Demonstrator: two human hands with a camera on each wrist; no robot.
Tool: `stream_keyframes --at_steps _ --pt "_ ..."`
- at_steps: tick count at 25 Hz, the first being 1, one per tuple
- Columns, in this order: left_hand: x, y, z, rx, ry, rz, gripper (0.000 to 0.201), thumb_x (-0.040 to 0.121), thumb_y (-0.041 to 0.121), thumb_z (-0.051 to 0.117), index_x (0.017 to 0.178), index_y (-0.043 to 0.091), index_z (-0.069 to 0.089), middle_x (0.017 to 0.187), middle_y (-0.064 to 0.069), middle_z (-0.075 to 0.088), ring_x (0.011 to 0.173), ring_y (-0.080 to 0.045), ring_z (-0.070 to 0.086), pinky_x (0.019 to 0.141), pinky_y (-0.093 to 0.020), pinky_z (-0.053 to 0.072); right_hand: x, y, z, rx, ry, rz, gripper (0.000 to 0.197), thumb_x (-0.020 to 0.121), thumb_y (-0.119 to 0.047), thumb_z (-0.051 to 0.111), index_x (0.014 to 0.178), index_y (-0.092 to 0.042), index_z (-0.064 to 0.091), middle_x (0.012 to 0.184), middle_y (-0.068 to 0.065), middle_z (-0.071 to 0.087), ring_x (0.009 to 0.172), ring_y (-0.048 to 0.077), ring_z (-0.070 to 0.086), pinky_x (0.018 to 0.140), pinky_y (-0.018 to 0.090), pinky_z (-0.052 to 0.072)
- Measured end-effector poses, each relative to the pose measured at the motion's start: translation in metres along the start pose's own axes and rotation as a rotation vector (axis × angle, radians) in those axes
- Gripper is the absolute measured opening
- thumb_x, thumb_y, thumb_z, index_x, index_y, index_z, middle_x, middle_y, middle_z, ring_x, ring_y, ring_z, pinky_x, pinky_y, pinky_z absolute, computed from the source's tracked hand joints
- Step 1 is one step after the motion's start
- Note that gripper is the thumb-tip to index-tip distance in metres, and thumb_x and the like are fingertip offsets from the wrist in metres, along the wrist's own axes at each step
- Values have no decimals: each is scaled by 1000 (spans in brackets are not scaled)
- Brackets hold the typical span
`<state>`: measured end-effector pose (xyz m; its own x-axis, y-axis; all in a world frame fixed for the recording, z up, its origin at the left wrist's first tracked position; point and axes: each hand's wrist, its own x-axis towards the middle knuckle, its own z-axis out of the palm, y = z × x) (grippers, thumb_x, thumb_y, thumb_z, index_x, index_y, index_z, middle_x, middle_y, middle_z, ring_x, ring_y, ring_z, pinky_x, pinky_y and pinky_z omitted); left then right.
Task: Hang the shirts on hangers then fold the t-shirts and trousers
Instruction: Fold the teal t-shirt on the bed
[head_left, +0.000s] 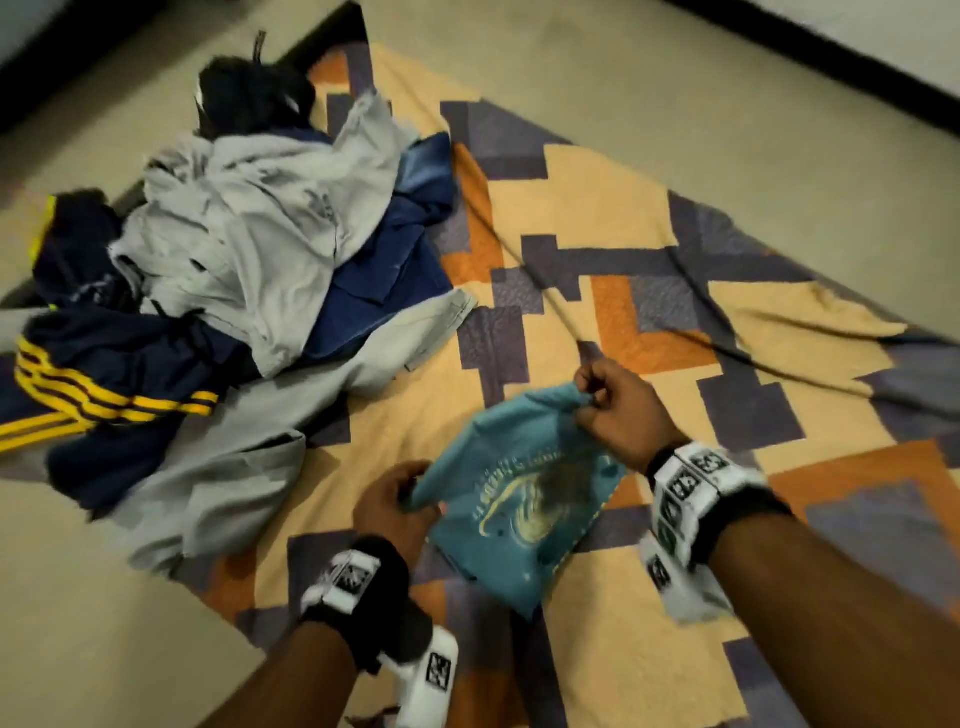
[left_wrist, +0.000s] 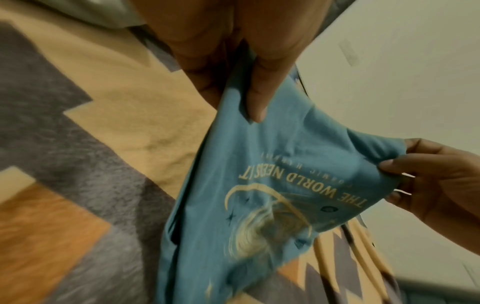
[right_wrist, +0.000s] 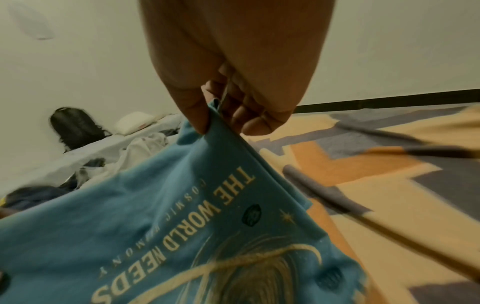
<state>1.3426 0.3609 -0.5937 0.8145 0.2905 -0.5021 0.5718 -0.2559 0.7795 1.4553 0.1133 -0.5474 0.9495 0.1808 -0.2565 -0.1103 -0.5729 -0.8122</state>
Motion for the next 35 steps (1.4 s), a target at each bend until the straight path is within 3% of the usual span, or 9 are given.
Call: stream_keyframes --at_steps 4,7,10,12,14,19,23,27,35 --pt "-77 74 -10 312 -287 150 26 77 -5 70 90 17 74 74 15 67 79 -3 62 66 -6 43 -145 -27 -75 67 175 148 36 68 10 57 78 -21 44 73 -1 47 65 3 44 64 29 38" --pt "-150 119 0 587 -463 326 27 85 0 60 107 13 72 105 -4 71 104 -18 63 83 -18 43 -261 -30 -115 -8 299 234 53 70 20 61 82 -31 51 82 2 59 75 4 55 67 17 42" --pt "-223 152 23 665 -558 534 34 88 2 54 117 13 67 118 -11 66 111 -25 60 95 -29 44 -356 -15 -143 -98 421 298 44 72 14 64 77 -29 54 81 1 63 78 16 61 72 38 48" --pt "-280 171 43 739 -549 716 43 87 0 52 127 15 61 122 -11 64 114 -27 58 98 -32 43 -421 -10 -166 -84 535 312 41 75 10 62 80 -30 54 86 1 65 84 26 62 77 41 50" --pt "-335 180 59 756 -562 835 47 84 -1 52 127 14 60 119 -10 66 111 -28 59 94 -31 44 -488 -13 -183 -165 534 358 34 75 6 60 80 -27 55 88 4 67 85 28 61 74 38 49" --pt "-447 181 115 862 -685 1182 32 53 2 57 76 9 77 71 -10 72 63 -29 70 58 -30 54 -611 -15 -217 -220 514 489 27 72 5 56 73 -22 57 77 6 62 80 30 60 67 34 48" --pt "-520 163 187 810 -756 1076 38 71 -11 59 102 5 73 96 -21 68 93 -36 64 83 -30 46 -715 14 -246 -147 569 654 18 76 2 63 90 -9 69 85 7 62 85 21 58 67 21 36" --pt "-555 155 256 805 -907 1045 46 70 -12 59 110 8 70 99 -16 65 96 -32 61 79 -17 34 -770 52 -277 -115 601 777 19 75 -2 67 90 -13 71 86 7 67 86 21 61 70 22 41" --pt "-620 164 417 818 -966 1076 33 77 -4 61 106 9 72 104 -17 62 98 -33 59 80 -25 38 -830 160 -380 -62 795 840 19 73 0 68 79 -17 68 75 2 67 72 16 61 59 18 41"
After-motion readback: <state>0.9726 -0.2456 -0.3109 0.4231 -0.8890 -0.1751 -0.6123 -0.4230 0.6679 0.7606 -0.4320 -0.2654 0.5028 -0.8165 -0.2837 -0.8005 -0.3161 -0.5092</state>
